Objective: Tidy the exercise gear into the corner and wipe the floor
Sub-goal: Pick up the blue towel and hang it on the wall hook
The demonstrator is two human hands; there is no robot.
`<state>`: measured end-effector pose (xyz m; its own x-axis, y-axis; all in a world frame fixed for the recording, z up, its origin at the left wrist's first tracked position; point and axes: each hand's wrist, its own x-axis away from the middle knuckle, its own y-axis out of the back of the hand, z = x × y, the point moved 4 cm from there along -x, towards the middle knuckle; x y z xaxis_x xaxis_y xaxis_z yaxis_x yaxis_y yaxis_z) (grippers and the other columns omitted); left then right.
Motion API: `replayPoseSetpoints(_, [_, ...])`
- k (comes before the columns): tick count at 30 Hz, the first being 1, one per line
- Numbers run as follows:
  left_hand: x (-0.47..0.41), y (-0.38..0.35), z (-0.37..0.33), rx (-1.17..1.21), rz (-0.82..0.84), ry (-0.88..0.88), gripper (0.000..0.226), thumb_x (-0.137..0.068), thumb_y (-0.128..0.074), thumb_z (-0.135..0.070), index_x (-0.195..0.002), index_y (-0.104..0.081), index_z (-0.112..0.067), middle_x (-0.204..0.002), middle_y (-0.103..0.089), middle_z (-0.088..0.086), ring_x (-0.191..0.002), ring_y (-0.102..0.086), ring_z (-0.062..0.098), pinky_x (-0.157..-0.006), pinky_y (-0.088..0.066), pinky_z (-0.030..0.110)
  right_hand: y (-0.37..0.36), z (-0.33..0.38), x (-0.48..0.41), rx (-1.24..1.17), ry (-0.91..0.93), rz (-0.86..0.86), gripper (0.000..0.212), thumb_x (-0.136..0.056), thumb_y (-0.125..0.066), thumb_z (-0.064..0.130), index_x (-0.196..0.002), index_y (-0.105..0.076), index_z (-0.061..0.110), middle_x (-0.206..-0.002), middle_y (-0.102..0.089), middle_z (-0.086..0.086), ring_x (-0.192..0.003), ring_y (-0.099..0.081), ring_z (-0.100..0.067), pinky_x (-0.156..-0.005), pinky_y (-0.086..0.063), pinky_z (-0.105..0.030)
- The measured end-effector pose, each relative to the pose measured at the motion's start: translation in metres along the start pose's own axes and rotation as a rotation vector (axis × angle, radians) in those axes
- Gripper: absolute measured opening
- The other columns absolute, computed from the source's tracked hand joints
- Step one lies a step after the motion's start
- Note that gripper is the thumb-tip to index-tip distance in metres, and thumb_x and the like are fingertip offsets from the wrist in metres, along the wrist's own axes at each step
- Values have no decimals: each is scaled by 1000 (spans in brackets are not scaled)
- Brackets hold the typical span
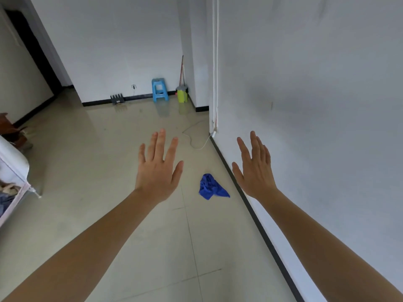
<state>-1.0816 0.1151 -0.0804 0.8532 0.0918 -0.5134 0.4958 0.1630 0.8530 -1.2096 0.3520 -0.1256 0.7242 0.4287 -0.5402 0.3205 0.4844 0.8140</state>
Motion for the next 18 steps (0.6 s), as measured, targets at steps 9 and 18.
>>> replayPoseSetpoints(9, [-144,-164,90,57,47,67,66,-100,-25,-48,-155,-18,-13,-162,-6,22,-149,-11,39,-115,-24,59,-155,-27,-162,30,81,89,74,-97,-53,32,-158,-15,18,-165,-3,-19,-151,-10,-37,-122,-16,-52])
replayPoseSetpoints(18, [-339,-311,144,227,157,87,65,-101,-37,-44,-155,-19,-12,-162,-7,23,-149,-12,39,-112,-29,59,-262,-82,-334,105,-21,171,78,-92,-60,24,-157,-18,15,-164,-8,-21,-150,-18,-38,-118,-26,-54])
